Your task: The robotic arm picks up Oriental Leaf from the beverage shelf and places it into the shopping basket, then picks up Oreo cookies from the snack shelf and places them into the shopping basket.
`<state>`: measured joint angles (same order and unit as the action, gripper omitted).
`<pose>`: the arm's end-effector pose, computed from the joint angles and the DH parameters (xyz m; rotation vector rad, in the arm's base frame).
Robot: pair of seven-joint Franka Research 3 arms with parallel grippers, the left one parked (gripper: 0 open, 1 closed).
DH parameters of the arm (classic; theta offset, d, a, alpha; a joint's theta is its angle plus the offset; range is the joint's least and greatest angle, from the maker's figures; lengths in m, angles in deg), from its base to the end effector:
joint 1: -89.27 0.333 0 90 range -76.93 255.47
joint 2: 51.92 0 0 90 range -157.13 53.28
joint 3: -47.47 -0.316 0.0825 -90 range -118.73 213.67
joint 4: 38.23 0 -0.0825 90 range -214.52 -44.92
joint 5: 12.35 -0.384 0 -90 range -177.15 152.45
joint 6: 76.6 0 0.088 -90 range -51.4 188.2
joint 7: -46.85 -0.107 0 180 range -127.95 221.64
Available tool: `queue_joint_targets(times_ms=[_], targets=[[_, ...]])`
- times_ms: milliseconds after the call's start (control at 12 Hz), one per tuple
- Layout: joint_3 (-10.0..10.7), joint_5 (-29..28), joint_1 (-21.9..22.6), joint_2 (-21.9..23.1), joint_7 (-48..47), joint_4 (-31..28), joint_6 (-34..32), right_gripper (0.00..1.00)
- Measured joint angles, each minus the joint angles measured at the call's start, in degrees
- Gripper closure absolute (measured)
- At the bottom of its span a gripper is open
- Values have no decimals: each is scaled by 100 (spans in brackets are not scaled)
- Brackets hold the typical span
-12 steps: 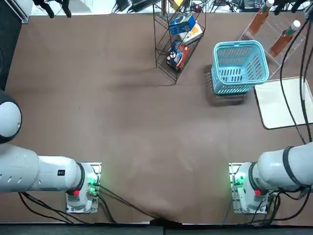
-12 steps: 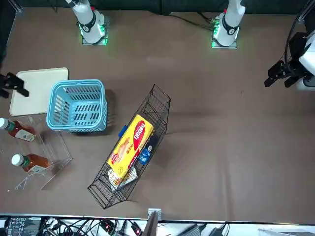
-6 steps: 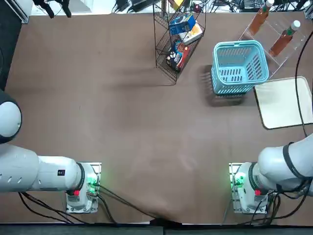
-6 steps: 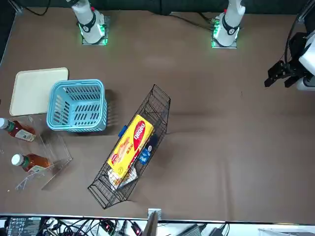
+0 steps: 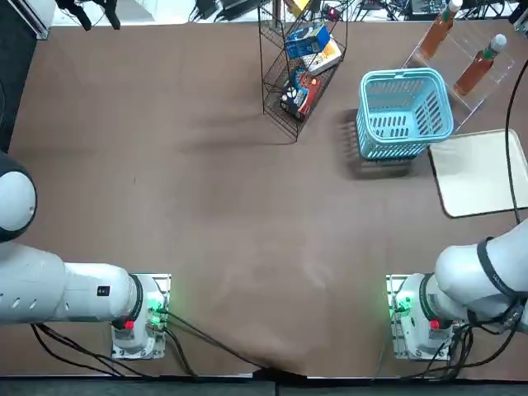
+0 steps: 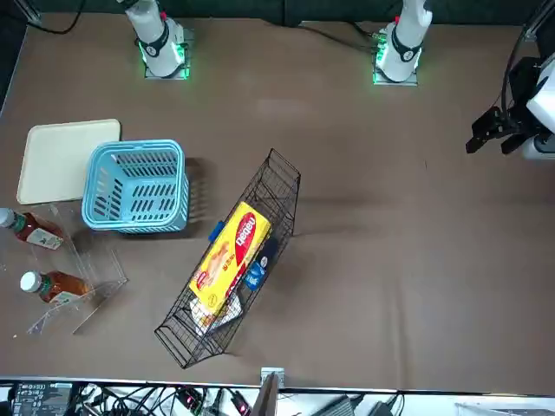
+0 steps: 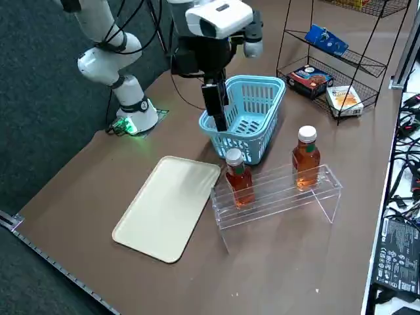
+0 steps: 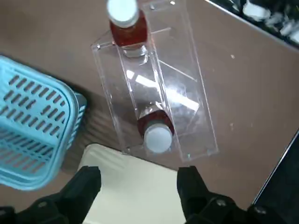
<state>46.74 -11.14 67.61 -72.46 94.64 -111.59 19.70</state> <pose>0.6238 -0.2424 0.5530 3.0188 0.7224 0.0392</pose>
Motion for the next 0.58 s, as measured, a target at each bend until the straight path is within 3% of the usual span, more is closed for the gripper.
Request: queue_joint_targets(times_ms=[583], targets=[[-10, 0, 6, -51, 1976, 5, 463, 0]])
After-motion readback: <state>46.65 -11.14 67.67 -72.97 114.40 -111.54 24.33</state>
